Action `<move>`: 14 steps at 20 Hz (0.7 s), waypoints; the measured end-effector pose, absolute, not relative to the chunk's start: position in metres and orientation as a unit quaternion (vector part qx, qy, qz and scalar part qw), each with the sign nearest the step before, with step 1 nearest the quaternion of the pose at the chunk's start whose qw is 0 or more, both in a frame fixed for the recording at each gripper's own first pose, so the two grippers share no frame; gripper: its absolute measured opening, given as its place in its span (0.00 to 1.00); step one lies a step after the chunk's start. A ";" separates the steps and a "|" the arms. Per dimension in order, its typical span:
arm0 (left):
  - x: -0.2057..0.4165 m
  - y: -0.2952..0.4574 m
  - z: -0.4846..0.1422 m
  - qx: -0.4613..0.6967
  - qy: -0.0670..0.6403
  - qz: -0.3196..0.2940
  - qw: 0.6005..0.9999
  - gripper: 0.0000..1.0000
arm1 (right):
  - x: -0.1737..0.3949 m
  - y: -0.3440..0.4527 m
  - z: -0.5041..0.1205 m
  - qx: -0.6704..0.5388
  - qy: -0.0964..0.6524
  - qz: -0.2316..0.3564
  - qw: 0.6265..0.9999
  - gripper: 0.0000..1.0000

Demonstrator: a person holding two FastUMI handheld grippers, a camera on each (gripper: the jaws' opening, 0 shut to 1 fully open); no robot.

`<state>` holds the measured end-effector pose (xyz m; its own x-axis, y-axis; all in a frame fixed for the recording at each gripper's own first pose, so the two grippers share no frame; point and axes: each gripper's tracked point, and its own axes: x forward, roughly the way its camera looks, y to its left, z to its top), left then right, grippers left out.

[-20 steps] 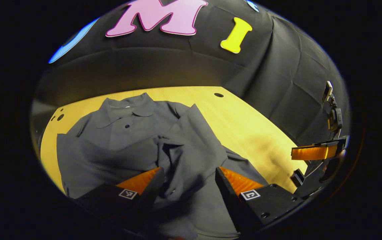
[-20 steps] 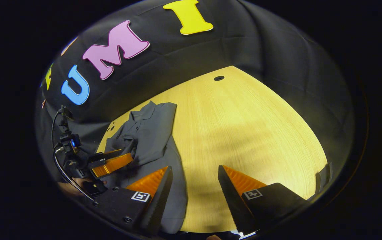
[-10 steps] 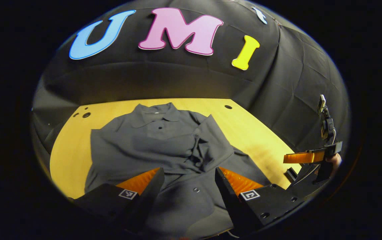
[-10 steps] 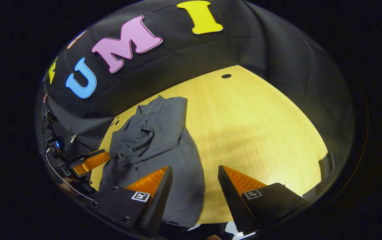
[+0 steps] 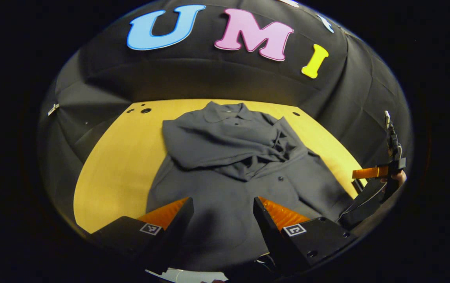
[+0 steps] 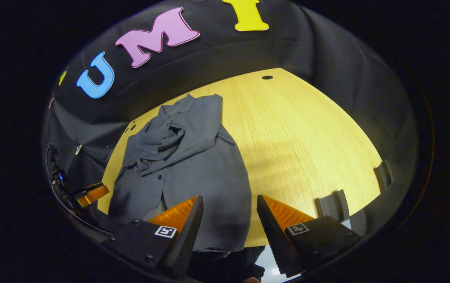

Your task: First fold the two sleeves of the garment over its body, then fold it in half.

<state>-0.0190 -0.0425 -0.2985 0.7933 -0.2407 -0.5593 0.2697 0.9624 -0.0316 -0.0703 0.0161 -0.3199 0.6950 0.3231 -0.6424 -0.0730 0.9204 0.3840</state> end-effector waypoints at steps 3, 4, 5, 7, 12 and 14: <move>-0.033 -0.006 -0.314 0.032 0.307 -0.112 0.945 0.96 | -0.080 0.017 -0.333 0.161 0.390 0.095 0.902 0.86; -0.038 0.003 -0.320 0.032 0.315 -0.104 0.943 0.96 | -0.083 0.017 -0.338 0.157 0.396 0.091 0.900 0.86; -0.042 0.012 -0.327 0.032 0.323 -0.096 0.941 0.96 | -0.088 0.016 -0.344 0.154 0.403 0.089 0.898 0.86; -0.051 0.027 -0.340 0.033 0.339 -0.082 0.937 0.96 | -0.093 0.014 -0.352 0.148 0.414 0.084 0.894 0.86; -0.066 0.051 -0.366 0.045 0.373 -0.057 0.925 0.96 | -0.103 0.015 -0.370 0.139 0.435 0.081 0.886 0.86; -0.071 0.059 -0.375 0.049 0.385 -0.048 0.920 0.96 | -0.107 0.018 -0.378 0.133 0.444 0.083 0.882 0.86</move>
<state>-0.0708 0.0594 -0.3751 0.6990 -0.0499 -0.7133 0.1251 0.9907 0.0533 -0.1070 0.0179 -0.3784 0.5914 0.2642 -0.7619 -0.0279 0.9509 0.3081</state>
